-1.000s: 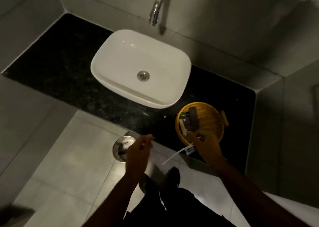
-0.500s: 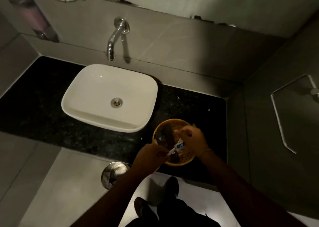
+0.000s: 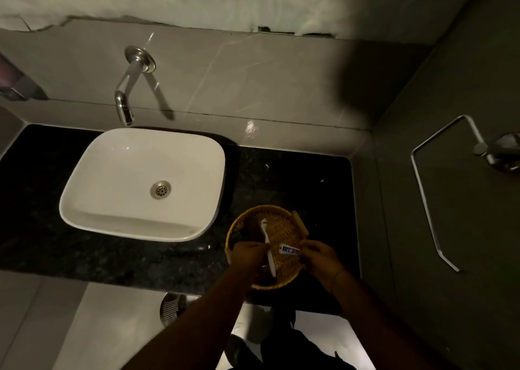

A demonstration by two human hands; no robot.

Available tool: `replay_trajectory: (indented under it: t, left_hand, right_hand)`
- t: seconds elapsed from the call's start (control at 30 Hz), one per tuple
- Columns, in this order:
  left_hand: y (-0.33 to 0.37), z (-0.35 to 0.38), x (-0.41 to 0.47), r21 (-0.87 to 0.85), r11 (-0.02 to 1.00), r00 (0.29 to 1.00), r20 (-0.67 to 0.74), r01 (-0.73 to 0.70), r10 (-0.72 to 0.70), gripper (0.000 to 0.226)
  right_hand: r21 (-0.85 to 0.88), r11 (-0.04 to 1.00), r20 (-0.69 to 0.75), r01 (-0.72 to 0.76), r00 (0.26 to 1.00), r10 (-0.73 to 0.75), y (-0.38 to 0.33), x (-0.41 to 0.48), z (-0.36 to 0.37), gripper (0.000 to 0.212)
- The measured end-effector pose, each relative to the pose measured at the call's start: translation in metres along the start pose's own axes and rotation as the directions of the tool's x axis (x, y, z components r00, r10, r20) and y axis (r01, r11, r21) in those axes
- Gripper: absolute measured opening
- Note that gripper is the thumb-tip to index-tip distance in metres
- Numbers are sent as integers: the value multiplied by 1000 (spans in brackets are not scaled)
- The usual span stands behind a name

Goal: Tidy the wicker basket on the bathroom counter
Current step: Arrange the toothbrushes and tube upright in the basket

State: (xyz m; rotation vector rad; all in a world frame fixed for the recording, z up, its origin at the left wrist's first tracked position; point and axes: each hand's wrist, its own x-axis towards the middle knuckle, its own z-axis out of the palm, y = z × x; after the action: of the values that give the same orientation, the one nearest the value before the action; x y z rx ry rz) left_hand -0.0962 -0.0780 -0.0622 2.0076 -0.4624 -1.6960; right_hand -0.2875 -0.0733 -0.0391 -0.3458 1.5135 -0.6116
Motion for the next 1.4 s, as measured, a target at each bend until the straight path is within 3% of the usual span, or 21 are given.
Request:
replay_trajectory:
  t: [0.13, 0.3, 0.5, 0.7, 0.83, 0.93, 1.03, 1.1, 1.4]
  left_hand:
    - [2, 12, 14, 119, 993, 1000, 24, -10, 8, 11]
    - [0, 22, 18, 174, 984, 1000, 0, -27, 27, 15]
    - [-7, 31, 18, 268, 963, 999, 26, -40, 35, 14]
    - [-9, 35, 17, 333, 936, 993, -7, -111, 120, 15]
    - [-16, 39, 17, 368, 913, 975, -69, -174, 213, 16]
    - [-20, 41, 16, 440, 875, 959, -91, -204, 269, 20]
    - [-20, 41, 15, 483, 857, 956, -117, -180, 268, 21]
    - [-21, 40, 13, 516, 840, 953, -135, -167, 272, 21]
    - [-26, 41, 11, 525, 840, 939, -198, -141, 281, 21]
  right_hand:
    - [-130, 991, -91, 46, 994, -58, -2, -1, -1, 41]
    - [-256, 956, -177, 143, 965, -191, 3, 2, 0, 32]
    - [-387, 868, -137, 313, 911, -389, 4, -4, 0, 20]
    - [-531, 741, -78, 411, 847, -526, -3, -4, 2, 24]
    - [-576, 709, -59, 406, 845, -532, -8, 3, 12, 32]
    - [-714, 590, 29, 378, 857, -514, -9, 9, 24, 45]
    - [-839, 395, 129, 374, 843, -523, -11, 18, 32, 18]
    - [-881, 309, 167, 359, 846, -506, -13, 24, 38, 11]
    - [-911, 285, 138, 297, 873, -468, -21, 52, 53, 38]
